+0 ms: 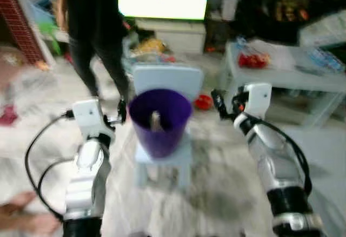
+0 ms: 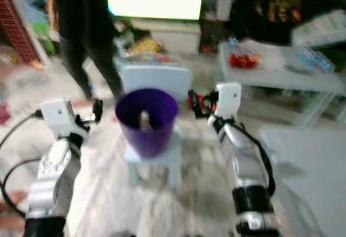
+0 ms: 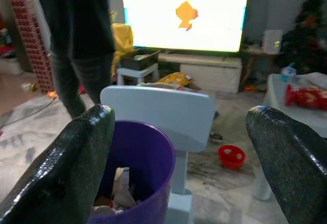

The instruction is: Picking trash to rubbish bin

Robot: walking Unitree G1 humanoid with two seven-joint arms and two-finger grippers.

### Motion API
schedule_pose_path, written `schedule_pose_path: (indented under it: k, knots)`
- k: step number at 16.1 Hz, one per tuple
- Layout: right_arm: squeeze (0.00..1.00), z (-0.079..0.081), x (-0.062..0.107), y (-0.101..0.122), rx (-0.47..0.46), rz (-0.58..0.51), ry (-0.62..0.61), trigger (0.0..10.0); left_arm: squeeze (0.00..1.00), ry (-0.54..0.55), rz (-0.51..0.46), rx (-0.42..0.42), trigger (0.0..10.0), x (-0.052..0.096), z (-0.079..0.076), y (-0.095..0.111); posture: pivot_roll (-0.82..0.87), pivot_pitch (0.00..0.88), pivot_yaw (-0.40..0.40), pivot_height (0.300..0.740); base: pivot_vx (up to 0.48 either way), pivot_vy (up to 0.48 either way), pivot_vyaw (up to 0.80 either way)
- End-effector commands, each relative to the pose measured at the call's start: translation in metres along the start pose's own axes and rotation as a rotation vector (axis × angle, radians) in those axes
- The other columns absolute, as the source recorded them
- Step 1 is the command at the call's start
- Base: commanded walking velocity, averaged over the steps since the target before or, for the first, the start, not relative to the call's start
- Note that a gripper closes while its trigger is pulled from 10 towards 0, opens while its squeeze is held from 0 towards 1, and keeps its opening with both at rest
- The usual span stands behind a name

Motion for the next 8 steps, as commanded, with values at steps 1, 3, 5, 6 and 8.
schedule_pose_path:
  k: [1,3,5,6,8]
  knots:
    - [1.0,0.0003,-0.002,0.0082,0.014,-0.022,0.003,10.0,0.0,-0.006,-0.009,-0.003,10.0,-0.0016,-0.0034,0.0035,0.06,0.0,-0.052,0.74,-0.36,0.0,0.0]
    - [1.0,-0.0006,-0.0016,0.0084,0.016,-0.021,0.001,10.0,0.0,-0.003,-0.007,-0.001,10.0,-0.0008,-0.0034,0.0023,0.06,0.0,-0.053,0.74,-0.358,0.0,0.0]
    - [1.0,-0.0007,-0.0013,0.0083,0.017,-0.02,0.0,10.0,0.0,-0.002,-0.004,-0.001,10.0,-0.0005,-0.0031,0.0014,0.06,0.0,-0.054,0.74,-0.354,0.0,0.0]
    - [1.0,-0.0009,-0.0012,0.0084,0.019,-0.02,-0.001,10.0,0.0,-0.003,-0.003,0.0,10.0,-0.0005,-0.0033,0.001,0.05,0.0,-0.052,0.74,-0.352,0.0,0.0]
    - [1.0,-0.0013,-0.0011,0.0084,0.021,-0.019,-0.003,10.0,0.0,-0.006,-0.002,0.0,10.0,-0.0011,-0.0042,0.0005,0.05,0.0,-0.053,0.74,-0.352,0.0,0.0]
Point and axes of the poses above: a point about 5 cm out from each wrist's last joint towards the gripper, its own x axis pointing back from the gripper into the wrist, its own y axis along the axis of the wrist's last joint, z = x × y, the point moved 1 cm from there along -x, pointing out of the wrist towards the gripper, and after that the axes turned 1 degree about x, right-handed, at the moved point
